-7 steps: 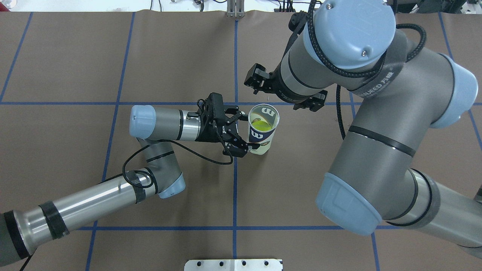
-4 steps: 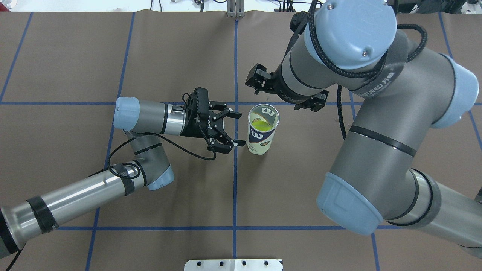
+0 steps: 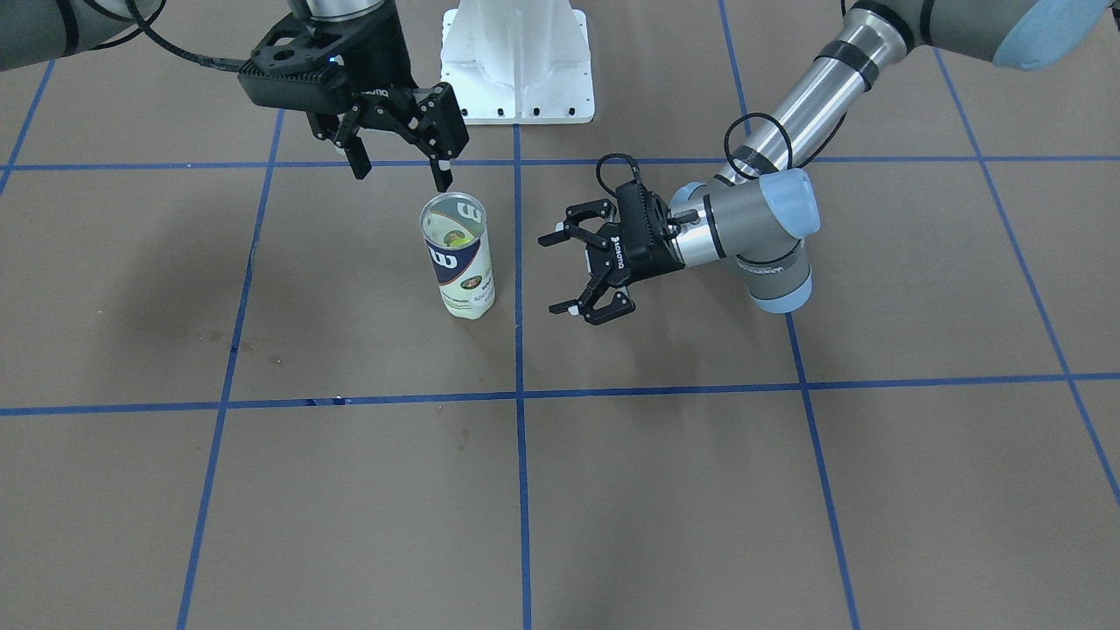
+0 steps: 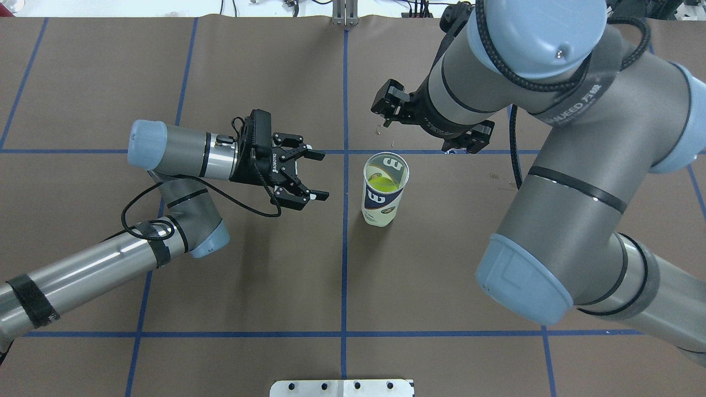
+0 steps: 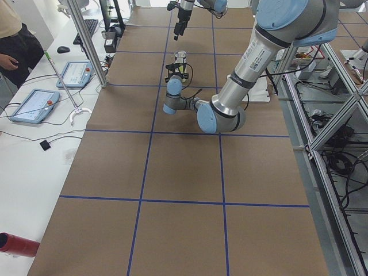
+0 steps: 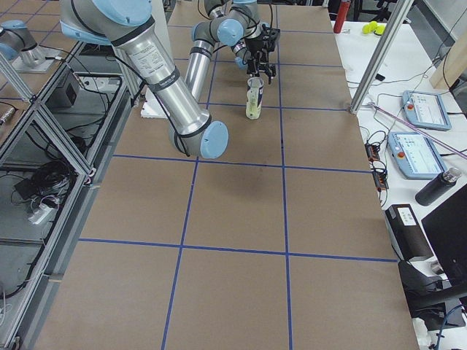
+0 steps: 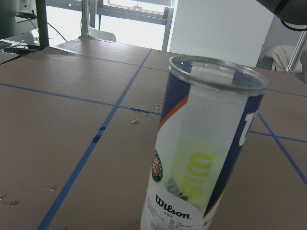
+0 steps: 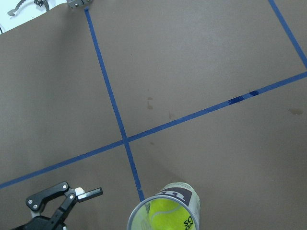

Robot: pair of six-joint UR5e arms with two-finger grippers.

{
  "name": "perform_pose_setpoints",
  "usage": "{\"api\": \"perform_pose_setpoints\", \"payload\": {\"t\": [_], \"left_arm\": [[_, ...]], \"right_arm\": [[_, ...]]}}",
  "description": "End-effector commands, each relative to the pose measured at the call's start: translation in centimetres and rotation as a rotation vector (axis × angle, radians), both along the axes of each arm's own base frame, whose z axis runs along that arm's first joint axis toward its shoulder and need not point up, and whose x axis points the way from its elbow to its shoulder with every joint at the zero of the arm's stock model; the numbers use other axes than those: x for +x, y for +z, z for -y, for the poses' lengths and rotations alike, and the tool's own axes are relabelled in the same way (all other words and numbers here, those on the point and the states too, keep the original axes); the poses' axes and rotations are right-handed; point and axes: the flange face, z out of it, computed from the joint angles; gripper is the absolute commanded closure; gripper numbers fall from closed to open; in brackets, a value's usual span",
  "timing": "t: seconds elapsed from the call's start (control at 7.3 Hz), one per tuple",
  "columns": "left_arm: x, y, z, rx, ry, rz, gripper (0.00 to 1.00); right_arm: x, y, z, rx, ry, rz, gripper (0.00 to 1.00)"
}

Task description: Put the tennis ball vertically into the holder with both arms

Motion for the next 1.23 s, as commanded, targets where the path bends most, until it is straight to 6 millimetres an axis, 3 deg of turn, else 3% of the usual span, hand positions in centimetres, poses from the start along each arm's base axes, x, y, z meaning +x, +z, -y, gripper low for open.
{"api": "perform_pose_setpoints", "payload": {"t": [0.0,0.27,0.68,0.82,1.1], "left_arm": [[-2.3,0.2,2.5,-0.056,-0.023,0.018,0.02],[-5.9,0.9,7.2,-0.146,-0.078,0.111,0.06],[-13.9,0.9,14.6,-0.313,-0.131,0.276,0.01],[-17.2,1.7,17.1,-0.393,-0.151,0.329,0.01],[-23.9,2.3,21.1,-0.558,-0.176,0.411,0.01]], "right_arm": [[1.7,1.9,1.6,0.018,-0.020,-0.037,0.01],[6.0,5.3,4.7,0.030,-0.065,-0.080,0.01],[11.9,10.8,10.0,0.057,-0.097,-0.179,0.01],[14.4,13.3,12.2,0.061,-0.111,-0.228,0.01],[20.9,20.6,15.4,0.074,-0.229,-0.302,0.01]]}}
